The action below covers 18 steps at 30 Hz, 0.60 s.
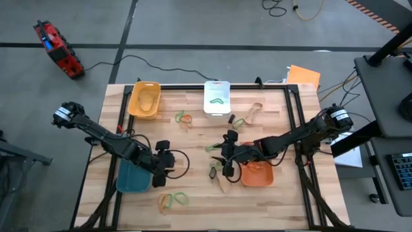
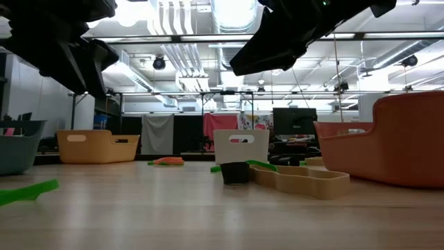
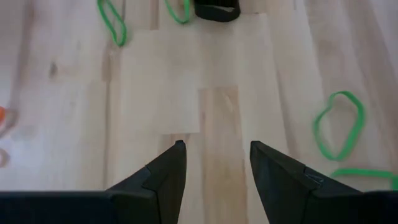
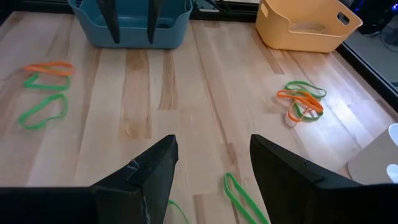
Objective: Sort rubber bands into baskets
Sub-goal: Put the rubber band into the blue bin
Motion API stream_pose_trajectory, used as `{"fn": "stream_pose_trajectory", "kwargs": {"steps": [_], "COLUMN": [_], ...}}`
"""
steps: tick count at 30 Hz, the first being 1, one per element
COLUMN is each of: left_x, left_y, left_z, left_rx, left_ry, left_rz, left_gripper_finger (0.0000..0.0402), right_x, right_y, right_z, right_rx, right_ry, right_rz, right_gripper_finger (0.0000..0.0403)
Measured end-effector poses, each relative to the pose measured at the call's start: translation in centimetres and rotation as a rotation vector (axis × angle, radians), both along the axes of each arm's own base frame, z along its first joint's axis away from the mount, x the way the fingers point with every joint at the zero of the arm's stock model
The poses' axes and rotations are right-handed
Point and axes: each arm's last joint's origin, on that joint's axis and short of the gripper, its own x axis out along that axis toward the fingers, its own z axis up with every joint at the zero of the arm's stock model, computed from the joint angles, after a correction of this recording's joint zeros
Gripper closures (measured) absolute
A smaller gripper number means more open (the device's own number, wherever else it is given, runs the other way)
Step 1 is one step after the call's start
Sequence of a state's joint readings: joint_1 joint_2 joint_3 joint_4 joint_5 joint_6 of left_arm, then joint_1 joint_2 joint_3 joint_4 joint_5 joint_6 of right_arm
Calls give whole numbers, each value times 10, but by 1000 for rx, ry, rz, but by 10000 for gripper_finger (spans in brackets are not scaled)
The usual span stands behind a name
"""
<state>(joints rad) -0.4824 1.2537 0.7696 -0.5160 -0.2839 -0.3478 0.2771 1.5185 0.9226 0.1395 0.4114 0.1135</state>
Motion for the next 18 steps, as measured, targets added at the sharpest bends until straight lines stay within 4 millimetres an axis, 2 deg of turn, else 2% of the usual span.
{"fn": "stream_pose_trajectory", "kwargs": {"steps": [7, 13, 18], "left_x": [-3, -17, -22], "left_y": [4, 18, 28], "left_z": [-3, -11, -14], "left_rx": [65, 38, 103], "left_ry": [-39, -157, -319], "left_rz": [11, 16, -24], "left_gripper_finger": [240, 240, 240], "right_x": [0, 1, 9], "right_y": [0, 0, 0], "right_z": [0, 1, 19], "right_rx": [-3, -14, -23], "right_ry": [1, -7, -75], "right_rz": [1, 8, 3], "right_gripper_finger": [204, 204, 204]}}
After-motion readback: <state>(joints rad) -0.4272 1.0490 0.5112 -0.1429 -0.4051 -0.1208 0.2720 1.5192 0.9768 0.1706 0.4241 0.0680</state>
